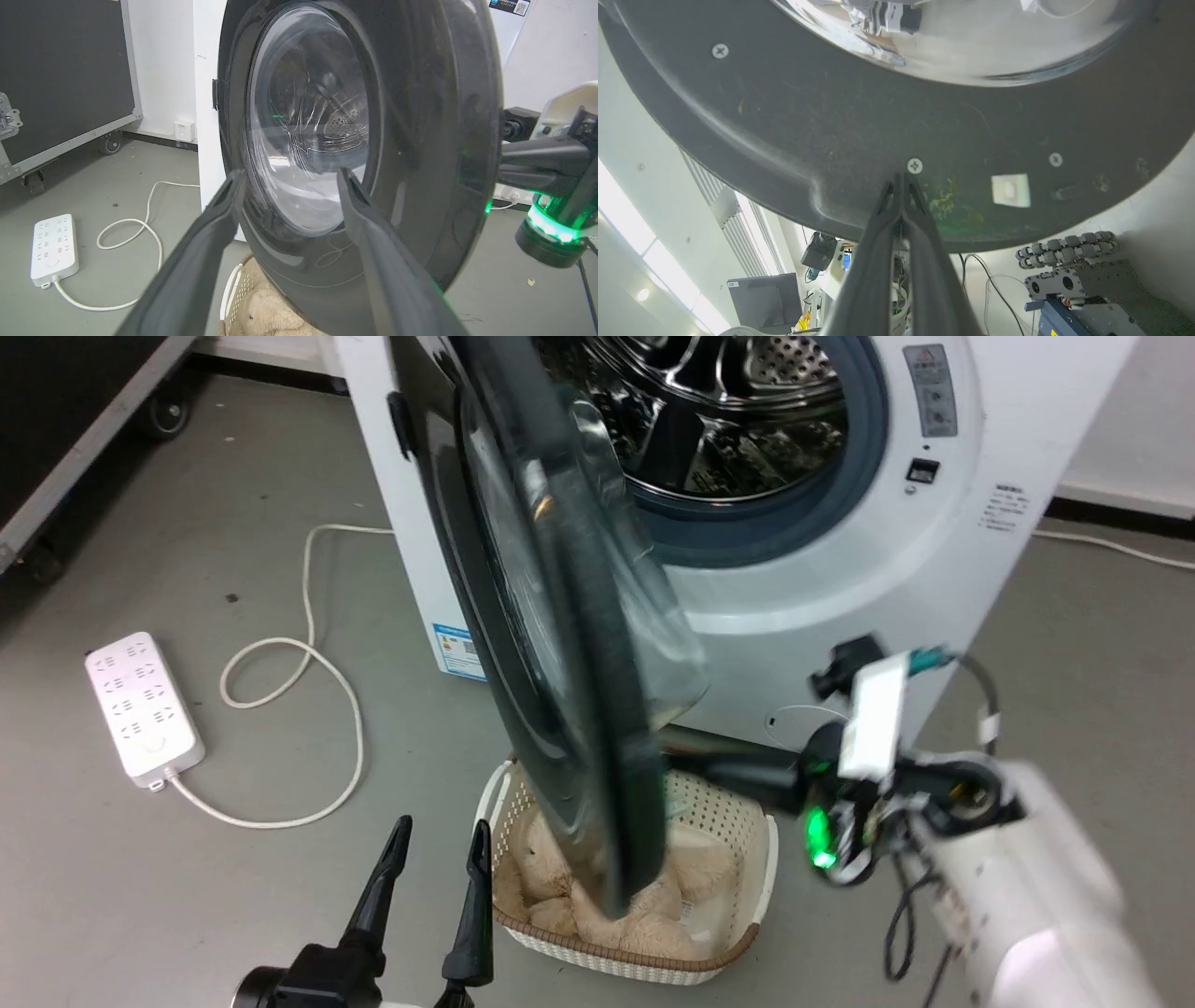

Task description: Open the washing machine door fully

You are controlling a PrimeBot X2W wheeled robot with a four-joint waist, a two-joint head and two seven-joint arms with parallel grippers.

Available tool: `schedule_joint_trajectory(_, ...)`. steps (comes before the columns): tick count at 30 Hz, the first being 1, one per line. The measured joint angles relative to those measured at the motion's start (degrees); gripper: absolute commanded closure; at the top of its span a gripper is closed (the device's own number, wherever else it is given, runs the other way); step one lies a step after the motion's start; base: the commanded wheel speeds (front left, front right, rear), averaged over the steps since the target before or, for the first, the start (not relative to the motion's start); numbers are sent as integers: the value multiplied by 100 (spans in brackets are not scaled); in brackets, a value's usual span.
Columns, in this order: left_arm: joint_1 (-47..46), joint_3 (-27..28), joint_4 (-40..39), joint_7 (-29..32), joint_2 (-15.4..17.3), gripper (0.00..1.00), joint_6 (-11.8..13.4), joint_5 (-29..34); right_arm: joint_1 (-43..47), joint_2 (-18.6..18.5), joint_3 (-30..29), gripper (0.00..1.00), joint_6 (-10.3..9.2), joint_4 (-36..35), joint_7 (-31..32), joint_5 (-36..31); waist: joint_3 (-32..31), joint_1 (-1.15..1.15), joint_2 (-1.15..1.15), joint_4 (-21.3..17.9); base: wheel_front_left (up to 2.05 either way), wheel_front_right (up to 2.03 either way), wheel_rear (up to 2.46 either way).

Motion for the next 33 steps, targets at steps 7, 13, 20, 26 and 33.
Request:
schedule_joint_trajectory(7, 56, 12, 11, 0, -1, 0, -2, 31, 421, 18, 764, 100, -1, -410, -792, 425, -98, 1, 0, 62, 0, 0, 0)
schedule_joint_trajectory(13, 162, 191, 22, 1, 1, 0, -18, 52, 463, -187, 779, 0, -2, -754, -1890, -146, -192, 1, 0, -124, 0, 0, 0)
schedule_joint_trajectory(20, 167, 517, 47, 0, 0, 0, -98, 37, 842, -1404, 857, 0, -1, -2267, -4077, -2264, -384, 0, 0, -457, 0, 0, 0)
schedule_joint_trajectory(26, 155, 770, 68, 0, -3, 0, -226, 10, 1264, -2239, 950, 0, 0, -3060, -6140, -4575, -489, 0, 0, -779, 0, 0, 0)
schedule_joint_trajectory(33, 169, 1014, 51, 0, -2, 0, -266, 1, 2384, -2059, -122, 0, 0, -3552, -7266, -6737, -597, 0, 0, -1035, 0, 0, 0)
